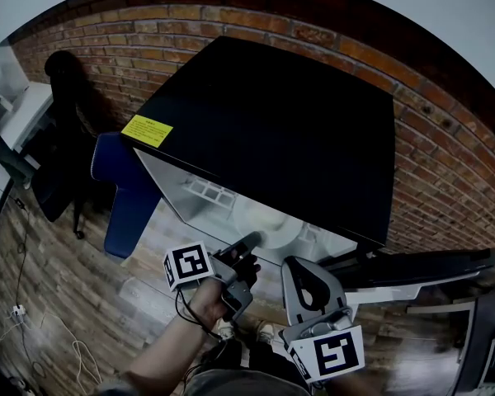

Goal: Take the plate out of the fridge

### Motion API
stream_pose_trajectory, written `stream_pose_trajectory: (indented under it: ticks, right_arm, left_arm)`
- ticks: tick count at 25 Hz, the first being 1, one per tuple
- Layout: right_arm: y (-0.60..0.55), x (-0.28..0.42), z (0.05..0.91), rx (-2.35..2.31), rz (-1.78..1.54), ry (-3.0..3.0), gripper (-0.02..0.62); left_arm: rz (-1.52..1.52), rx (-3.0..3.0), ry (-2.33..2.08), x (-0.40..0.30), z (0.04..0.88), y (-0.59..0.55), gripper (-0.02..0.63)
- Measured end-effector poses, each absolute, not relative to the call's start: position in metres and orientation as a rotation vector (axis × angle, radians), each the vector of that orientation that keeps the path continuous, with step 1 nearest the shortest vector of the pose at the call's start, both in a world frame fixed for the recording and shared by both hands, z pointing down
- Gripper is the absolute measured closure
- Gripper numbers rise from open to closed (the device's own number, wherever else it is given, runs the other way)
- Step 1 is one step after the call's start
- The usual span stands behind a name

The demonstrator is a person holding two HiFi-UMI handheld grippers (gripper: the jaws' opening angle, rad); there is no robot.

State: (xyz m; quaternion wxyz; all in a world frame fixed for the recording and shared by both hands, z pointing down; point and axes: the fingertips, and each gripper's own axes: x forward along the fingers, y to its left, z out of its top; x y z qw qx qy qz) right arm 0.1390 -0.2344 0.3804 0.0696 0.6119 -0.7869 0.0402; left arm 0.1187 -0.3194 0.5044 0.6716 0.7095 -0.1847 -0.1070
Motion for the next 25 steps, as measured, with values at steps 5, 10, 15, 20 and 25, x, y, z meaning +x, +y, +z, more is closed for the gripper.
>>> stream_pose_trajectory:
  ticks: [5, 10, 15, 20, 25]
  right_arm:
    - [-0.232, 0.139, 0.379, 1.846, 0.117, -2.367, 0.566]
    - [-0.229, 0.139, 0.375, 1.853, 0.115, -2.379, 0.566]
    - [-0.226, 0.137, 0.369, 1.854, 0.093, -2.393, 0.566]
    - [-0.222, 0.131, 0.357, 1.845, 0.062, -2.42, 0.566]
    - [-0.22, 0.122, 0.341, 1.828, 0.021, -2.461, 0.566]
  left_arm:
    - [-0.212, 1.63, -0.429, 0.118, 0.502, -0.316, 0.58]
    - [-0.219, 1.592, -0.431, 0.117, 0.5, -0.31, 0.58]
    - [-0.233, 1.587, -0.436, 0.11, 0.496, -0.307, 0.58]
    - [-0.254, 1.601, -0.436, 0.102, 0.48, -0.301, 0.58]
    - [-0.28, 1.6, -0.454, 0.085, 0.467, -0.296, 0.58]
